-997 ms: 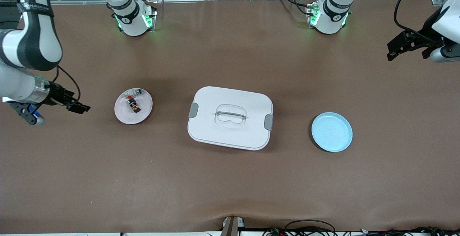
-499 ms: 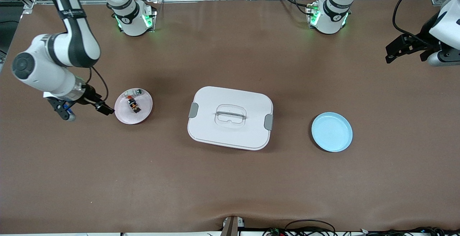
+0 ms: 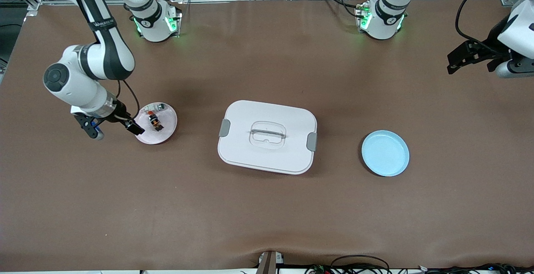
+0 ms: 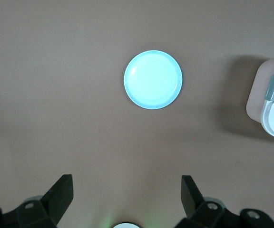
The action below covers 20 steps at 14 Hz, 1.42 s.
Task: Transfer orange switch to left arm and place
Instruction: 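Move the right gripper down over the white plate toward the orange switch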
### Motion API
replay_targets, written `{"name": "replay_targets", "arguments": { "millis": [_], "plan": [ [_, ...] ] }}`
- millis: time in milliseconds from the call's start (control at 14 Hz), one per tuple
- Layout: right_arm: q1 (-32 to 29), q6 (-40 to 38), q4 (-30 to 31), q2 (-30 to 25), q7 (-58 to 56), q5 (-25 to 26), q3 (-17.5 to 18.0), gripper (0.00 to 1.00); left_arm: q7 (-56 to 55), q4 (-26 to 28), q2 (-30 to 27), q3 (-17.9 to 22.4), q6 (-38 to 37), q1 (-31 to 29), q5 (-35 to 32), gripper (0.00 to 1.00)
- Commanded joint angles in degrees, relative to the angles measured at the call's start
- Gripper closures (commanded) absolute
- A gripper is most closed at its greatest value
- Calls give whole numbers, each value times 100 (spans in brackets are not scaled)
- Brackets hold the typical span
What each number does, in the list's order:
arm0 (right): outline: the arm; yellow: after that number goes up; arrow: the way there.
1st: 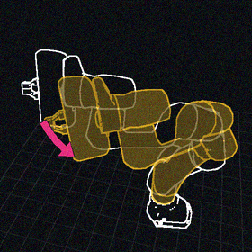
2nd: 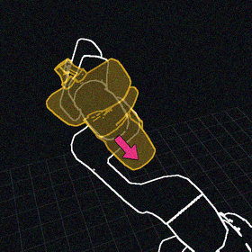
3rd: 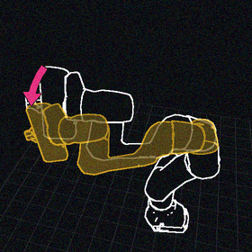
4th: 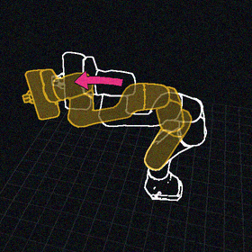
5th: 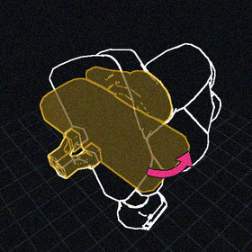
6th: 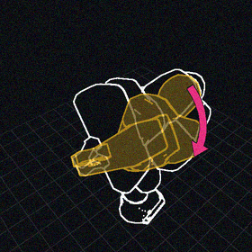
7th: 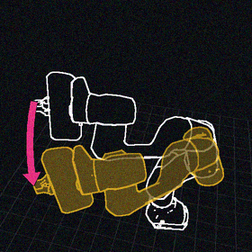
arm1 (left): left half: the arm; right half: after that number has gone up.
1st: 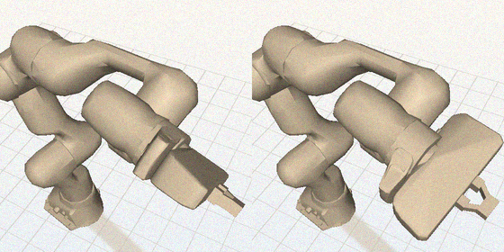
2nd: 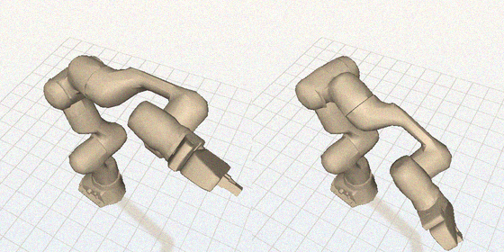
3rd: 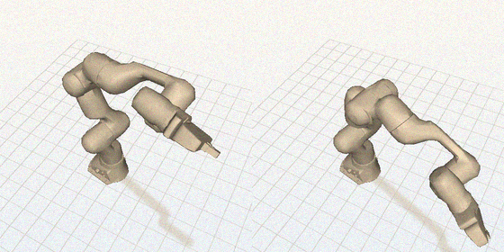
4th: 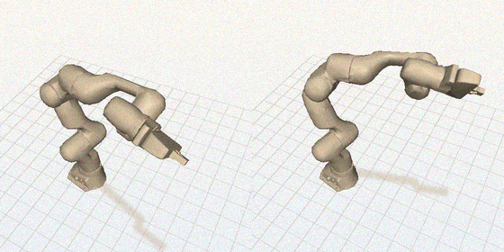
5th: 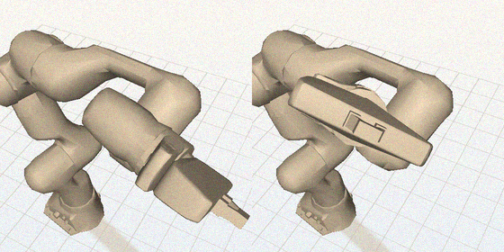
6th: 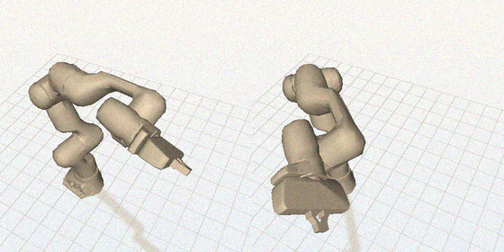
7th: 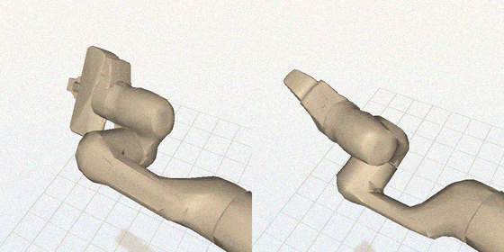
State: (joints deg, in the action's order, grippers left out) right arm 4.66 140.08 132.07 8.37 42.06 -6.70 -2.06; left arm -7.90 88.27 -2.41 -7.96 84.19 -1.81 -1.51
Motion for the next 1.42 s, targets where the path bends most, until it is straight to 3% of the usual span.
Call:
{"name": "replay_targets", "arguments": {
  "millis": [0, 214, 1353],
  "plan": [
    [61, 151, 90, 103, 109, -68, -23, 0, -1, -30, 3, -30, 27, -22, -7, 0],
    [114, 624, 327, 235, 189, -86, -23, 0, -10, -29, 3, -30, 27, -13, -7, 0],
    [342, 968, 451, 798, 224, -112, -14, 0, -10, 32, -67, -39, -43, -4, 2, 0]
  ]
}}
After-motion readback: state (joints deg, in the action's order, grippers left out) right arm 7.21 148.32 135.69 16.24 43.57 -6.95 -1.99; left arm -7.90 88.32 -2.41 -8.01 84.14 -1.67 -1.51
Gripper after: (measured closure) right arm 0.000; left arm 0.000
